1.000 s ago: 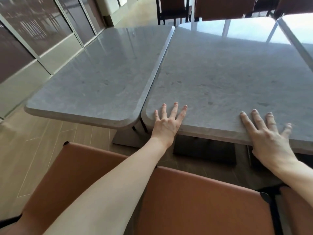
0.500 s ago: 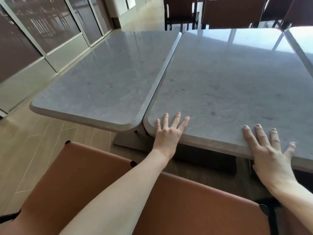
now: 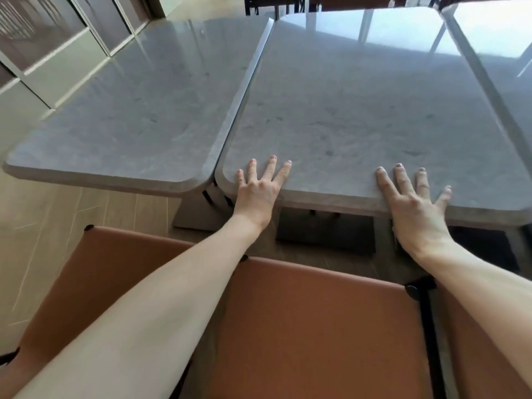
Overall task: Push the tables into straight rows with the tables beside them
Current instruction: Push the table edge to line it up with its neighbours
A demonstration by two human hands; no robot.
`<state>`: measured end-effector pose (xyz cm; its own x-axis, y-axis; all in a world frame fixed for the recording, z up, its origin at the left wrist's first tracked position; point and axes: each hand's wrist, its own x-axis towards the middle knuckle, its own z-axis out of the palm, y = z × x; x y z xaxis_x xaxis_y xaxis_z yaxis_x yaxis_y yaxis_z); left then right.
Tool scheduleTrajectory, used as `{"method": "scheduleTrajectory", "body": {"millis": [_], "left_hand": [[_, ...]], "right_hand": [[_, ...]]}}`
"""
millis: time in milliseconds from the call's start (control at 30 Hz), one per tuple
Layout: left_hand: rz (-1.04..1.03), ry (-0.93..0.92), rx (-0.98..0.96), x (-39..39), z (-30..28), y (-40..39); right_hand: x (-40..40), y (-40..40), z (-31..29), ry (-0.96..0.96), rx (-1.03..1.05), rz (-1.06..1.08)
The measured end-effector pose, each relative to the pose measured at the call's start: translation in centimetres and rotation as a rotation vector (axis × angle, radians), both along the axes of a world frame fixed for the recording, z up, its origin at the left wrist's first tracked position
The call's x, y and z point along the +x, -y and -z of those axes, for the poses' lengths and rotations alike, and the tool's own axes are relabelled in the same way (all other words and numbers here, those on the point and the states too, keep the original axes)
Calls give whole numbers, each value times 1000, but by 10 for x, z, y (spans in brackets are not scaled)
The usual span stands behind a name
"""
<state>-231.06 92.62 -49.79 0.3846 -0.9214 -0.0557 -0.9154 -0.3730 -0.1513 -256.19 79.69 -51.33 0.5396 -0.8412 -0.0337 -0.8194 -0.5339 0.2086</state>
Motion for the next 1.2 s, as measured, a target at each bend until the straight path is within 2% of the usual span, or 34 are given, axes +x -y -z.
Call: {"method": "scheduleTrajectory", "body": {"millis": [267,400,500,633,1067,1200], "left_hand": [[27,98,69,0,0,-6],[30,82,144,0,-7,-1],[-2,-2,227,-7,-22,14],[-12,-12,300,-15,-33,33],[-7,45,375,-21,-36,32],[-44,25,413,-21,-38,35]], "right_hand": [[1,-9,4,39,-17,7],[3,-9,-3,100,73,37],[2,-4,-14,166,241,61],[3,3,-26,164,419,90],[7,0,-40,114,494,109],[6,4,-56,158,599,130]]}}
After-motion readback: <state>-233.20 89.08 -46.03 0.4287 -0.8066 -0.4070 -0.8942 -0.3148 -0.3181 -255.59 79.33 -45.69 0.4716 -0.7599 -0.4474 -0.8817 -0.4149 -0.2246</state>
